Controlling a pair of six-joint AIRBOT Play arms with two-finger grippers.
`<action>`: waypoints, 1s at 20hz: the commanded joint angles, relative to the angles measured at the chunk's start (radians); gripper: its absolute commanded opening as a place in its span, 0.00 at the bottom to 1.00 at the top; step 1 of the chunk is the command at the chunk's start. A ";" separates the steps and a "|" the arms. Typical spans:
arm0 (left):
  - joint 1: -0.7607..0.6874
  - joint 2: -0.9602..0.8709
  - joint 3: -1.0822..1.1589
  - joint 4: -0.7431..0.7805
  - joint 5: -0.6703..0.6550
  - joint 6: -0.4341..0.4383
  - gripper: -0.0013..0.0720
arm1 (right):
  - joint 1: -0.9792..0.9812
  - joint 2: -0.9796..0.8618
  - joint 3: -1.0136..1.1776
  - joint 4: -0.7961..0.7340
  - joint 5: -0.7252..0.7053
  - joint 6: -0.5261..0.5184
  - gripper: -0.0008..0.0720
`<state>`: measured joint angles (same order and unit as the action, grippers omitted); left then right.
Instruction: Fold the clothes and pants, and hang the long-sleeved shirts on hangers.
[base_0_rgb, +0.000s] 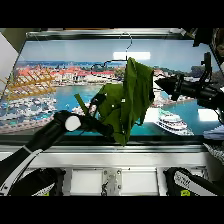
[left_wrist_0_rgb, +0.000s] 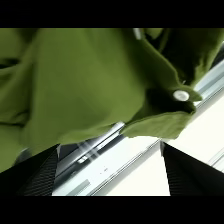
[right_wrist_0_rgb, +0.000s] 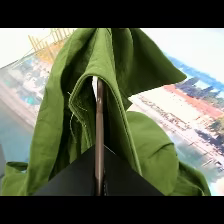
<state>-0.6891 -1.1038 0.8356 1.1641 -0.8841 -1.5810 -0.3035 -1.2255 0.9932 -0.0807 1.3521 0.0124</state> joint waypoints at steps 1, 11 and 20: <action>-0.135 -0.133 0.036 0.012 0.114 -0.145 0.95 | 0.000 0.003 0.001 0.005 -0.013 0.004 0.02; -0.148 -0.269 0.173 -0.008 0.108 -0.191 0.95 | 0.000 0.002 0.001 0.005 -0.013 0.003 0.02; -0.179 -0.246 0.174 -0.012 0.199 -0.314 0.95 | 0.002 0.001 0.001 0.005 -0.013 0.003 0.02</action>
<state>-0.8513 -1.3426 1.0080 1.1519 -0.7383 -1.8629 -0.3031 -1.2236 0.9932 -0.0757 1.3388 0.0162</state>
